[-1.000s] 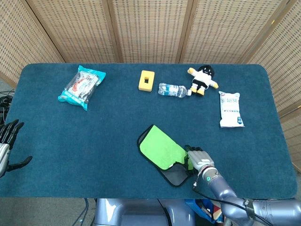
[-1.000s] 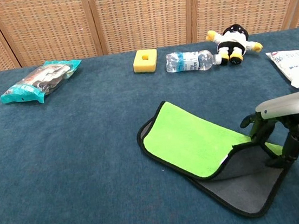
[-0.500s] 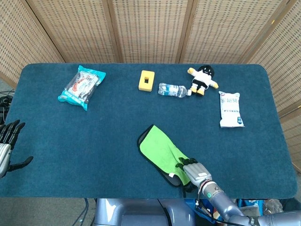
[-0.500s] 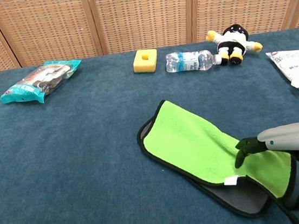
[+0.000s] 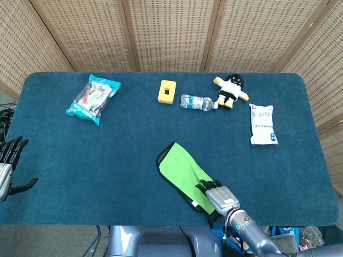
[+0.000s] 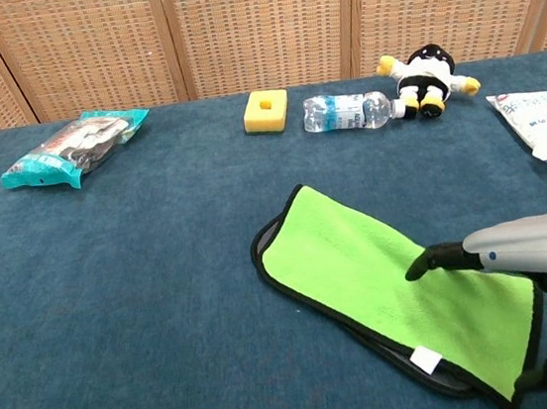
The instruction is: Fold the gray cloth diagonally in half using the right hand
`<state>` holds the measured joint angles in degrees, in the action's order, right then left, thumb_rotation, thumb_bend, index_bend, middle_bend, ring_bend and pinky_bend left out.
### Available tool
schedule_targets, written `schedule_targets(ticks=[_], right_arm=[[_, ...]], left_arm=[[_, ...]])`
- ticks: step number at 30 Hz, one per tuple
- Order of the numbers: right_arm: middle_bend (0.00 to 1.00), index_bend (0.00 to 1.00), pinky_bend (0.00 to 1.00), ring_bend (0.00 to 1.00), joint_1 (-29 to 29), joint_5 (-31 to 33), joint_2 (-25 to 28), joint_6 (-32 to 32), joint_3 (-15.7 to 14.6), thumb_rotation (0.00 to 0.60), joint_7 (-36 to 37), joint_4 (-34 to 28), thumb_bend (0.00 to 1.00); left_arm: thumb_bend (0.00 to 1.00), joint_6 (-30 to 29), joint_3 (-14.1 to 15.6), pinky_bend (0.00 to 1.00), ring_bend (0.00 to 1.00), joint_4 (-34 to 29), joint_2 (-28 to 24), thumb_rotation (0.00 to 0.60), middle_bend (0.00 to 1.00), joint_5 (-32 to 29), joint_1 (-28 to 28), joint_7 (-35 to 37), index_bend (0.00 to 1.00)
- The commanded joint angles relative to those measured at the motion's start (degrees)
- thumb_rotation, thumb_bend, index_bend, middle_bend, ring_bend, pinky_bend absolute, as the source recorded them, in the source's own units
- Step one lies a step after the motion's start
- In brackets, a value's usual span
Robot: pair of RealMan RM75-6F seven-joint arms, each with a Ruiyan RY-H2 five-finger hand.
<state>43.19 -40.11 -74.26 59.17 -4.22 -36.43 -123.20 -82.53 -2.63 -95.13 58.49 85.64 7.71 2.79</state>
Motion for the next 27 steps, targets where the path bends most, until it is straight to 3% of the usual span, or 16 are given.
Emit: schedule_targets(ticks=[1, 15, 19, 27], right_arm=[[0.0, 0.05, 0.0, 0.0, -0.43, -2.12, -0.11, 1.52, 0.61, 0.6, 0.6, 0.92, 0.27], [0.0, 0.05, 0.0, 0.0, -1.04, -6.77, -4.36, 7.53, 4.2, 0.6, 0.34, 10.49, 0.26], [0.0, 0.05, 0.0, 0.0, -2.58, -14.61, -4.6, 9.56, 4.32, 0.6, 3.4, 16.77, 0.26], [0.0, 0.05, 0.0, 0.0, -8.1, -34.08, -3.73, 18.52, 3.46, 0.6, 18.05, 33.17, 0.22]], left_arm=[[0.22, -0.05, 0.01, 0.0, 0.0, -0.02, 0.0, 0.6, 0.0, 0.03, -0.03, -0.04, 0.0], [0.22, -0.03, -0.01, 0.0, 0.0, 0.08, -0.1, 0.6, 0.0, 0.03, -0.03, 0.39, 0.0], [0.22, 0.23, -0.01, 0.0, 0.0, 0.29, -0.11, 0.6, 0.0, -0.01, 0.09, 0.6, 0.0], [0.22, -0.21, 0.26, 0.0, 0.0, 0.21, 0.2, 0.6, 0.0, 0.66, -0.06, 0.03, 0.0]])
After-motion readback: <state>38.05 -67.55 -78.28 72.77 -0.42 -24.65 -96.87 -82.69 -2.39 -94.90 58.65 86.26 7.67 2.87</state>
